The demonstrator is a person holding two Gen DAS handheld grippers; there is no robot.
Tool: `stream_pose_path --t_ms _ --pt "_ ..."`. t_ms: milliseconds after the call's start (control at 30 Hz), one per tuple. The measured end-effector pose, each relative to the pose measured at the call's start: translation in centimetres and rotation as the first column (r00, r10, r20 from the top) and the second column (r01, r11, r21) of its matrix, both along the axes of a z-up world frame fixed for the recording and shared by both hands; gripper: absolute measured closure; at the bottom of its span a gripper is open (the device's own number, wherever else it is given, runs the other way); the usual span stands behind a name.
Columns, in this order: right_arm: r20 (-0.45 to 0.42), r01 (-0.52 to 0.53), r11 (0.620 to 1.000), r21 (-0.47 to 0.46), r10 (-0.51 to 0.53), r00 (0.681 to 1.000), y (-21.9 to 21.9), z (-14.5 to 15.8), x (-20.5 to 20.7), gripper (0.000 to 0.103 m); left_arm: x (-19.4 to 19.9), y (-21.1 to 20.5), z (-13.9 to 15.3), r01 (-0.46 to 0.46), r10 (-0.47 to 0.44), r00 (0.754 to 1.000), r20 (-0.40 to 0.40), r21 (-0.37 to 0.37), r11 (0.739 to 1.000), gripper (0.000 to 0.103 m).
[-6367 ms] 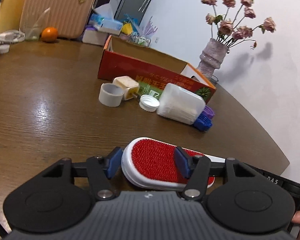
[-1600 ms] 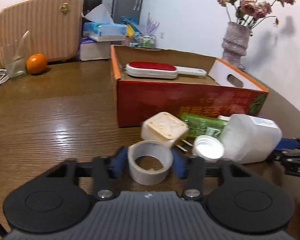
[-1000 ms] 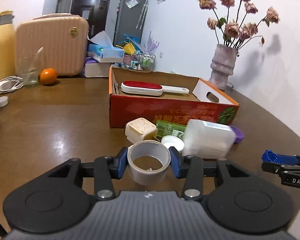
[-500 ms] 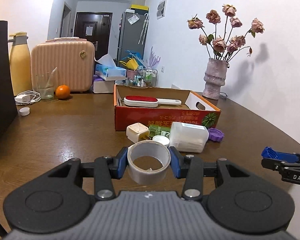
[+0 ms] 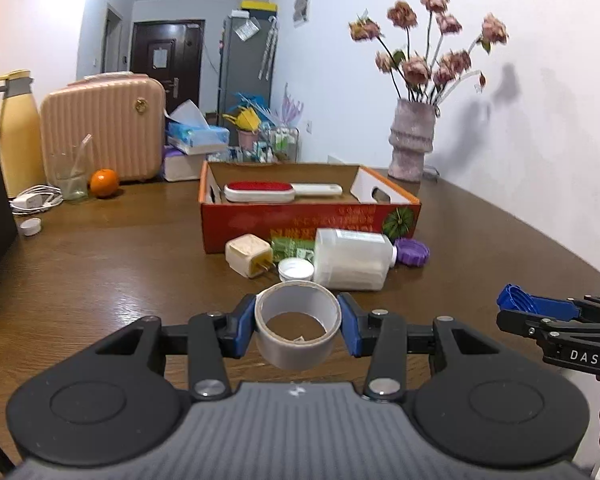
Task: Organize rigid objects
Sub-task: 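Lift the tape roll with the left tool while the right tool lifts the blue cap, then drop the tape roll into the box with the left tool while the right tool drops the blue cap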
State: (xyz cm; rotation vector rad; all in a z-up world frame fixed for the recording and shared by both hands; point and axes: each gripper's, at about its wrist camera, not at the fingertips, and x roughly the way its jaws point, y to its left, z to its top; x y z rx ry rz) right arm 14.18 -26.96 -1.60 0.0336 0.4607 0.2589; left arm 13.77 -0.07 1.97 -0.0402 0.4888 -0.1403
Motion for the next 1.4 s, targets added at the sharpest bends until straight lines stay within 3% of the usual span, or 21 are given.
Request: stream_pose_path --t_ms 233,400,600,700,767,900,1000,1167,1267,1400 --pt "-0.048 0.044 0.997 0.061 -0.041 0.998 -0.6 -1.1 3.8 0.050 4.2 -0.7 -0.6 0.040 -0.040 0.999 -0.032 0.017 0.999 0.059" --pt "0.010 -0.020 0.997 0.079 0.019 1.000 -0.3 0.2 7.6 0.050 8.5 -0.5 -0.3 0.038 -0.036 0.999 -0.033 0.048 0.998 0.059" --pt "0.013 -0.099 0.988 0.121 0.098 0.995 -0.3 3.5 17.6 0.050 16.5 0.9 1.5 0.058 -0.058 0.998 -0.018 0.010 0.998 0.059" --pt "0.052 -0.119 0.990 0.080 0.115 0.992 0.5 5.4 23.3 0.050 20.7 1.6 2.8 0.044 -0.045 0.999 0.018 0.033 0.998 0.059" --pt "0.025 -0.111 0.992 0.059 0.110 0.994 1.0 6.1 27.8 0.050 24.1 2.1 2.8 0.032 -0.032 0.999 0.003 0.039 0.999 0.059" --pt "-0.063 -0.080 0.997 -0.015 0.079 0.995 2.6 5.2 35.9 0.050 30.7 3.3 0.7 0.002 0.002 0.996 -0.090 0.039 0.999 0.059" --pt "-0.140 -0.094 0.994 -0.055 0.085 0.987 4.1 3.0 39.2 0.050 32.9 3.7 -0.9 -0.013 0.018 0.993 -0.118 0.046 0.999 0.059" --pt "-0.201 -0.090 0.994 -0.069 0.075 0.977 5.4 0.7 41.1 0.048 33.9 3.9 -2.5 0.003 0.001 0.996 -0.094 0.046 0.999 0.038" --pt "-0.127 -0.088 0.996 -0.034 0.083 0.988 5.0 1.1 40.0 0.021 34.1 3.8 -3.1 -0.001 0.005 0.993 -0.118 0.039 0.999 0.035" --pt "-0.057 -0.045 0.998 0.037 0.047 0.997 3.8 1.2 38.7 0.019 34.0 3.9 -2.9 -0.002 0.003 0.993 -0.118 0.013 1.000 0.029"
